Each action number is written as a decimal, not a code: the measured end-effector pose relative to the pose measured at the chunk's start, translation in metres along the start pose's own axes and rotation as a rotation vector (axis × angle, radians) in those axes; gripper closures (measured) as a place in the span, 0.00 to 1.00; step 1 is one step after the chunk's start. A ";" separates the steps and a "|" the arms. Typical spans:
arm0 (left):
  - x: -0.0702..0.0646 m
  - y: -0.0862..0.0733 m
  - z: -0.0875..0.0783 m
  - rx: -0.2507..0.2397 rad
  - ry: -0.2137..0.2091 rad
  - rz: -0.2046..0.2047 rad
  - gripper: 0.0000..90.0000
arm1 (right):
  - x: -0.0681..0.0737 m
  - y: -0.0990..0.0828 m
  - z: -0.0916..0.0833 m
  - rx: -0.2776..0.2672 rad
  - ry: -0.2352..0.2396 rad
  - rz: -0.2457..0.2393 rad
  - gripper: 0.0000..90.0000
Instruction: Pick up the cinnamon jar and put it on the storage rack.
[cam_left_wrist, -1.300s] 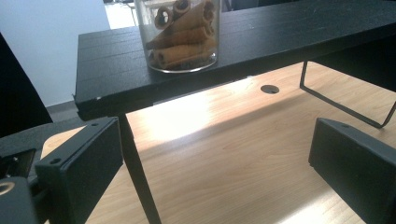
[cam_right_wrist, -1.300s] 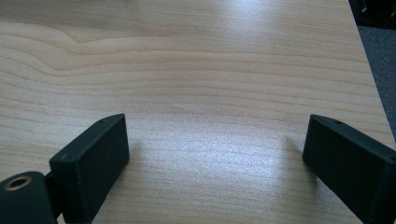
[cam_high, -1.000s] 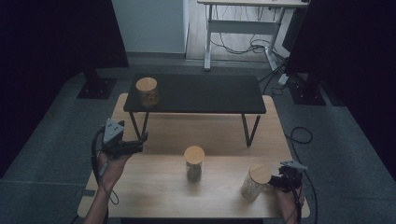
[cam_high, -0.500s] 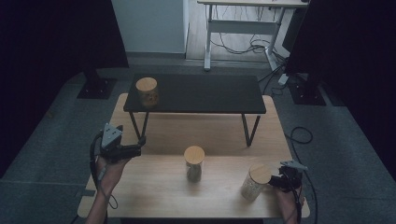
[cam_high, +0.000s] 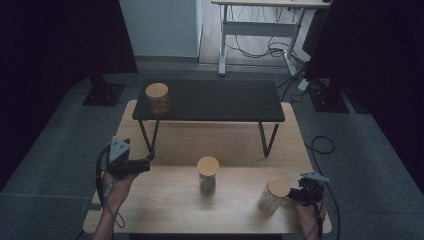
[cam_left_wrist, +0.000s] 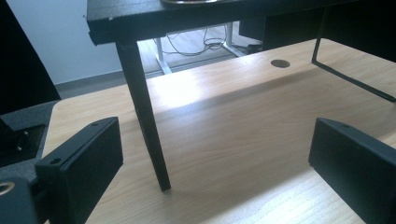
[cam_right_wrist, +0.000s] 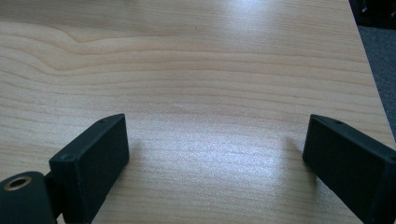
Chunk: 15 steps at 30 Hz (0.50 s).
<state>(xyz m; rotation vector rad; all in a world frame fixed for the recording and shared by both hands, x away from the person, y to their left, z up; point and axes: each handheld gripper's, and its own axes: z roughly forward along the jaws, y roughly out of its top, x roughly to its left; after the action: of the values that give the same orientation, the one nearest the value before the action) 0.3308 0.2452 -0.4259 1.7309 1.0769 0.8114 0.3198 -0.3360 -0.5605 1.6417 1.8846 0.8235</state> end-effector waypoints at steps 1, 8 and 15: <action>0.000 -0.001 0.000 0.000 0.001 -0.003 0.03 | 0.000 0.000 0.000 0.000 0.000 0.000 0.07; 0.001 -0.007 -0.001 0.012 0.005 -0.008 0.03 | 0.000 0.000 0.000 0.000 0.000 0.000 0.07; 0.000 -0.013 -0.001 0.027 0.011 -0.011 0.03 | 0.000 0.000 0.000 0.000 0.000 0.000 0.07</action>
<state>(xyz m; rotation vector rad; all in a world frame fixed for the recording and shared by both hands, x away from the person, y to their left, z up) 0.3260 0.2484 -0.4371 1.7438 1.1082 0.8034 0.3198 -0.3360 -0.5605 1.6413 1.8844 0.8233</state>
